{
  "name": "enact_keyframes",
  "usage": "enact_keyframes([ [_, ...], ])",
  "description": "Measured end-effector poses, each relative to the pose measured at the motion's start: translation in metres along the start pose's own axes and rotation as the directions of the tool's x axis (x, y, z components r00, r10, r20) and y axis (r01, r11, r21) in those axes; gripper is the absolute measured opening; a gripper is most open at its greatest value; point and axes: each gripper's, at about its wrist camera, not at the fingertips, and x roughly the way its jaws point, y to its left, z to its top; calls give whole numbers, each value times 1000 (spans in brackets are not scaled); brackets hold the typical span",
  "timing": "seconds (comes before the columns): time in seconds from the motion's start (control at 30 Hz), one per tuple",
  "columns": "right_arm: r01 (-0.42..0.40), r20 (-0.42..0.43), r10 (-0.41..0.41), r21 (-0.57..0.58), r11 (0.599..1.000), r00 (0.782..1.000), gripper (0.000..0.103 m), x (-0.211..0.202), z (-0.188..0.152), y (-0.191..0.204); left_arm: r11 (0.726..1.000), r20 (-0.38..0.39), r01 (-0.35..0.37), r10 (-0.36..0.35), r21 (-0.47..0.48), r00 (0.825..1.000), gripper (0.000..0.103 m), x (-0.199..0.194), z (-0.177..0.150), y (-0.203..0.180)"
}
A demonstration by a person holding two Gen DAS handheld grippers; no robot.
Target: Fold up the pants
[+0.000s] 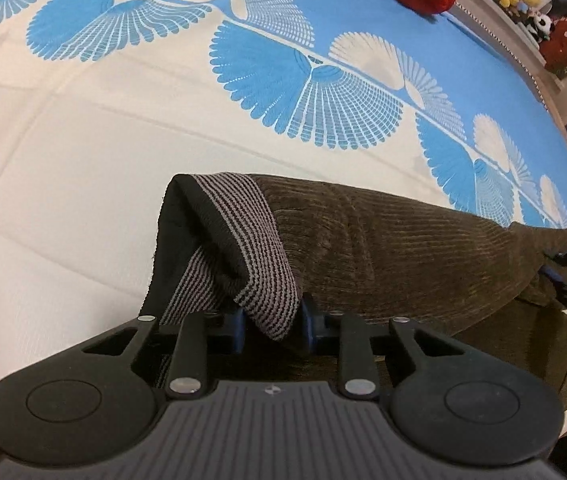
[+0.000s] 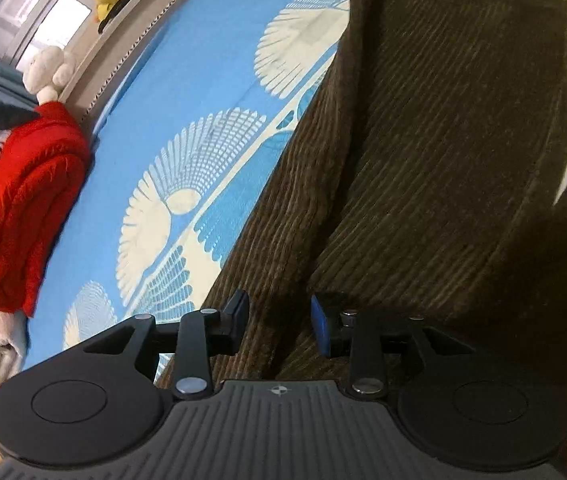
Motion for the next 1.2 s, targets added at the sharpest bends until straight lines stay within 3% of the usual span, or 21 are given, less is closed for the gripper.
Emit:
enact_keyframes([
  [0.1, -6, 12, 6, -17, 1000, 1000, 2, -2, -2, 2, 1000, 4, -3, 3, 15, 1000, 29, 0, 1, -3],
  [0.3, -46, 107, 57, -107, 993, 993, 2, -61, -3, 19, 999, 42, 18, -19, 27, 999, 26, -15, 0, -1],
  [0.4, -23, 102, 40, -159, 987, 994, 1, -105, -10, 20, 999, 77, 42, -42, 3, 996, 24, -31, -4, 9],
  [0.57, 58, -30, -70, -298, 953, 997, 1, -169, -59, -11, 1000, 79, 16, -16, 2, 997, 22, -49, -21, 29],
  [0.63, 83, -161, -153, -375, 923, 975, 0, -170, -85, -35, 999, 34, -24, 23, 36, 999, 22, -44, -28, 34],
  [0.7, 62, -302, -211, -437, 897, 930, 0, -162, -104, -62, 997, -38, -47, 50, 66, 998, 22, -32, -33, 37],
  [0.77, 104, -279, -249, -446, 889, 927, 2, -166, -99, -87, 994, -66, -74, 79, 83, 995, 23, -26, -34, 36],
  [0.87, 145, -165, -196, -278, 949, 967, 4, -184, -62, -126, 998, -64, -60, 62, 32, 996, 27, -25, -27, 37],
  [0.93, 156, -36, -160, -92, 983, 986, 16, -200, -31, -155, 998, -65, -56, 56, -6, 996, 29, -23, -23, 37],
  [1.03, 131, 133, -147, 128, 983, 980, 29, -210, -1, -188, 997, -81, -77, 75, -17, 994, 36, -18, -21, 34],
  [1.2, 84, 186, -152, 331, 940, 971, 33, -185, 22, -227, 995, -98, -95, 93, -19, 991, 40, -9, -20, 32],
])
